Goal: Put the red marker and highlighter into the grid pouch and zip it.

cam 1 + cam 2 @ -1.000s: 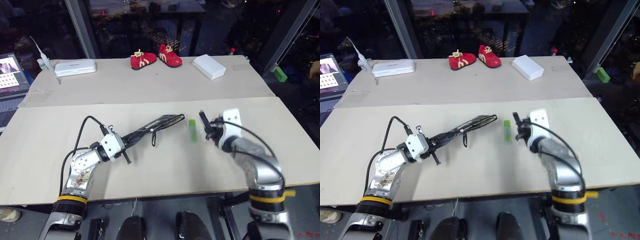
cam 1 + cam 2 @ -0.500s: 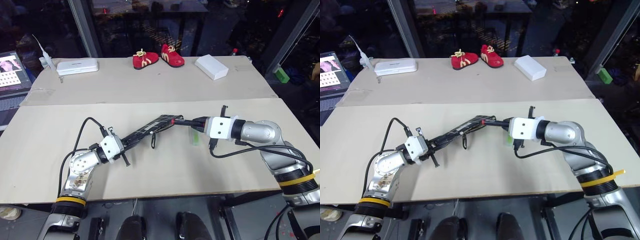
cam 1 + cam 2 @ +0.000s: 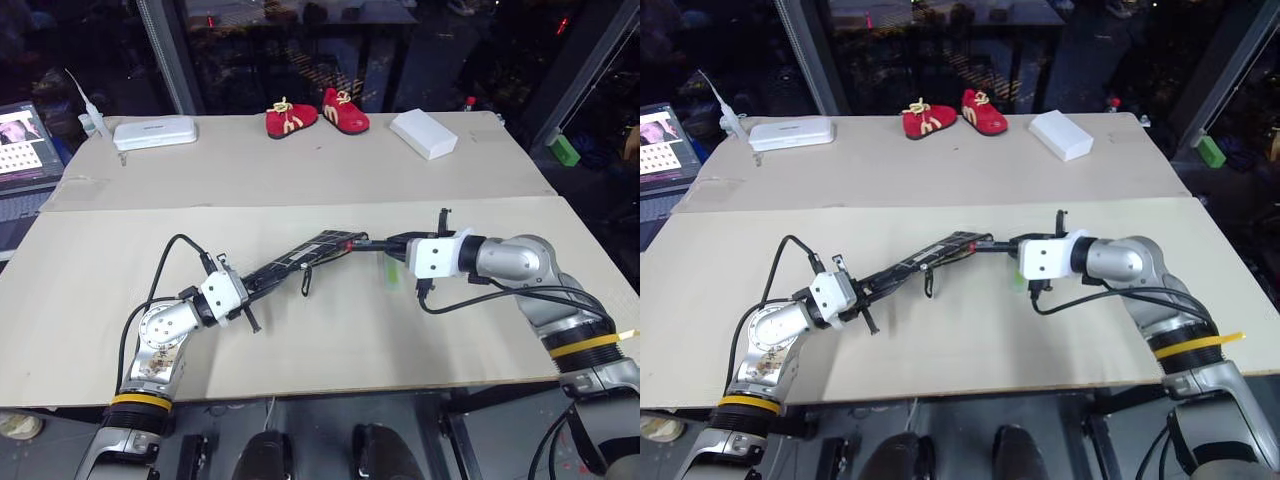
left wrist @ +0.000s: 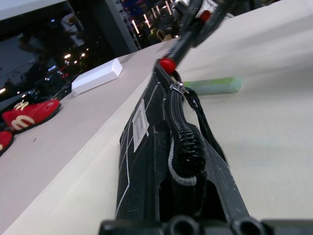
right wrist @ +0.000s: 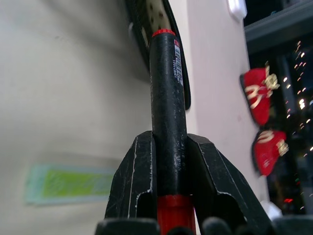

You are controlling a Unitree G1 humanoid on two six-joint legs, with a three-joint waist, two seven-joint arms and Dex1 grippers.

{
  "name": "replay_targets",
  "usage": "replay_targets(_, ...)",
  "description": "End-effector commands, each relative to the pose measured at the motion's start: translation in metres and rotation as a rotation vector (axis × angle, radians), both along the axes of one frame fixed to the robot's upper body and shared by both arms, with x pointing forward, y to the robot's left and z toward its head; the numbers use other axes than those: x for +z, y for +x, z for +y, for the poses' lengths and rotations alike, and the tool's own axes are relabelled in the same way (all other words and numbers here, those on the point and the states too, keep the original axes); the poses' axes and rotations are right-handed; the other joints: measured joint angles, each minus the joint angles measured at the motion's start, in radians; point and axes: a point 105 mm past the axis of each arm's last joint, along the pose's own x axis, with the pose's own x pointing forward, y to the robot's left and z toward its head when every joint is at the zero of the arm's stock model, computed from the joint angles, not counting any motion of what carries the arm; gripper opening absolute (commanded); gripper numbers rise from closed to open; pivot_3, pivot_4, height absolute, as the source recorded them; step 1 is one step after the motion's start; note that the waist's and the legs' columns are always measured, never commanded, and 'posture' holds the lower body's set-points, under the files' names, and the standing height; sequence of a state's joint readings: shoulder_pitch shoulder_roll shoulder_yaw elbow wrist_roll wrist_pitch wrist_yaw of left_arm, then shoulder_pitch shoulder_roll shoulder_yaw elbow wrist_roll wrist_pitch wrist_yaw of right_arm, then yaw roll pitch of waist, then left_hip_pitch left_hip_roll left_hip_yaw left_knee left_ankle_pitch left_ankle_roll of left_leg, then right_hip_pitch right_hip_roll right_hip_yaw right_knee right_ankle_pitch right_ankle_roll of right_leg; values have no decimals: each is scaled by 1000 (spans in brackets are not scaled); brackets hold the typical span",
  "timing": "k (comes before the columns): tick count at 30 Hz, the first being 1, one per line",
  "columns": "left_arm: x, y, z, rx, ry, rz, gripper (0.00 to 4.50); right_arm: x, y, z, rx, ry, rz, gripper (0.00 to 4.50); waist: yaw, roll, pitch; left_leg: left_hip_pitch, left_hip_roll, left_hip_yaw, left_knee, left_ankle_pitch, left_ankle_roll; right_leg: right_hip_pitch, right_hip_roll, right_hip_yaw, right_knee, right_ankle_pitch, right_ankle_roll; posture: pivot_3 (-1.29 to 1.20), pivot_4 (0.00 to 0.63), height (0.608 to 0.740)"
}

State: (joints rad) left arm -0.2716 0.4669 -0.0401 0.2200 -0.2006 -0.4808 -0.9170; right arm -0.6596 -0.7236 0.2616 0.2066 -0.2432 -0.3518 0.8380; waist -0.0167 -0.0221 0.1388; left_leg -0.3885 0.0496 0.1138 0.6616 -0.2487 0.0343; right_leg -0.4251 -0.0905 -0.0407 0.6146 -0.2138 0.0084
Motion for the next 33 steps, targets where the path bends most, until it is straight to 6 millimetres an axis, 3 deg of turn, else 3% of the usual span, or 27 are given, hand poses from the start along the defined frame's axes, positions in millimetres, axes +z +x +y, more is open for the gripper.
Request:
replay_targets(1,14,-2,-3,-20,-17,-58,0,12,4,8,34,-1,-65,533,3,0,0,0,0,0,0,0,0,0,0,0,0,0,0,0,150,740)
replay_targets(4,14,-2,-4,-27,-13,-59,0,12,6,18,66,-22,-83,533,3,0,0,0,0,1,0,0,0,0,-1,0,0,0,0,0,150,740)
replay_targets(15,16,1,-6,-33,-16,-61,0,-13,-14,90,353,-98,-109,533,2,0,0,0,0,1,0,0,0,0,-1,0,2,0,0,0,150,740)
replay_targets(21,15,-1,-4,-24,-18,-63,0,0,-14,113,388,12,-113,533,3,0,0,0,0,1,0,0,0,0,0,-1,3,0,0,0,150,740)
replay_targets(22,15,0,-3,-22,-19,-63,0,2,-13,114,381,33,-107,533,3,0,0,0,0,1,0,0,0,0,0,-1,3,0,0,0,150,740)
replay_targets(24,15,-1,-3,-18,-19,-63,0,0,-12,110,361,51,-46,1536,3,0,0,0,0,1,0,0,0,0,-1,-1,3,0,0,0,150,740)
replay_targets(28,12,-2,-1,-6,-20,-59,0,13,7,86,243,113,-33,2732,4,0,0,0,0,1,0,0,0,0,-1,-1,3,0,0,0,150,740)
replay_targets(33,11,-3,-1,-5,-18,-57,0,28,13,43,152,185,4,2732,5,0,0,0,0,1,0,0,0,0,-2,-1,2,0,0,0,150,740)
